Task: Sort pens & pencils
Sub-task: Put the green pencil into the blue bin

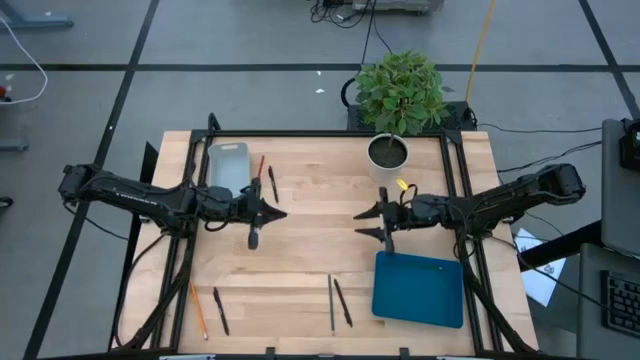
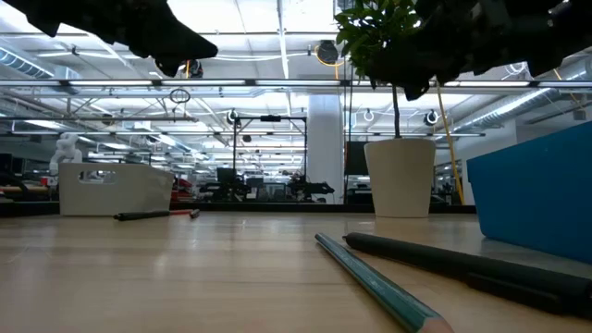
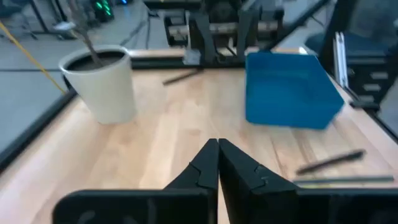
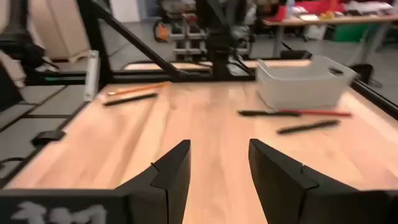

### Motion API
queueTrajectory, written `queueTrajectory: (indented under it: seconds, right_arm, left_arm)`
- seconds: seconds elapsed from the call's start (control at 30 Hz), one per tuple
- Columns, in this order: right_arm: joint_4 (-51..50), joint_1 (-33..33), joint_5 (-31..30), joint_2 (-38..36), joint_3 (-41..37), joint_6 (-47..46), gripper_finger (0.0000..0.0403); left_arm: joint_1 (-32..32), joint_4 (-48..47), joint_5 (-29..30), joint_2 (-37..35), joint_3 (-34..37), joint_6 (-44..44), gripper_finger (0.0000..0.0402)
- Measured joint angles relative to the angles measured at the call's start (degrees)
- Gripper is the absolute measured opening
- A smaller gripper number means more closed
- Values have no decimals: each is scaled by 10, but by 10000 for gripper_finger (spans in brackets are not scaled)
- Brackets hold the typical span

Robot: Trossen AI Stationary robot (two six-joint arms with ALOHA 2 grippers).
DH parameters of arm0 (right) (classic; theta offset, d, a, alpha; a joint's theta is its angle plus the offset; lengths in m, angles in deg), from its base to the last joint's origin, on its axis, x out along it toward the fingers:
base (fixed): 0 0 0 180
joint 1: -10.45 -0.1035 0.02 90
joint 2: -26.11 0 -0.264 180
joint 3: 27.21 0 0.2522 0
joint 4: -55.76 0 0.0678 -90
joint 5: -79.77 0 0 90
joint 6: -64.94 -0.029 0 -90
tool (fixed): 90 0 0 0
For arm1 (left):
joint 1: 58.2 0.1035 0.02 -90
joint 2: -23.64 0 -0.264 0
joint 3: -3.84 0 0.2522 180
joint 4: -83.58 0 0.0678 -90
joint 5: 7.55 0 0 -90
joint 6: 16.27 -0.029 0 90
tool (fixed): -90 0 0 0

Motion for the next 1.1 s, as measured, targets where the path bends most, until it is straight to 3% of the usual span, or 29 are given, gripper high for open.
queueTrajectory:
  seconds: [0.2,0.43,0.7,0.93,1.1]
  right_arm:
    - [12,-11,-2,2,0,13,150]
    - [25,-11,-2,1,0,28,150]
    - [31,-11,-2,1,0,29,150]
    - [28,-11,-2,1,0,29,151]
    - [24,-11,-2,1,0,28,151]
  left_arm:
    - [-48,-15,4,2,0,27,20]
    - [-126,79,41,99,-11,0,119]
    - [-127,-59,26,291,-161,-20,228]
    - [-127,-148,-60,424,-309,-138,243]
    - [-132,-168,-72,483,-364,-229,243]
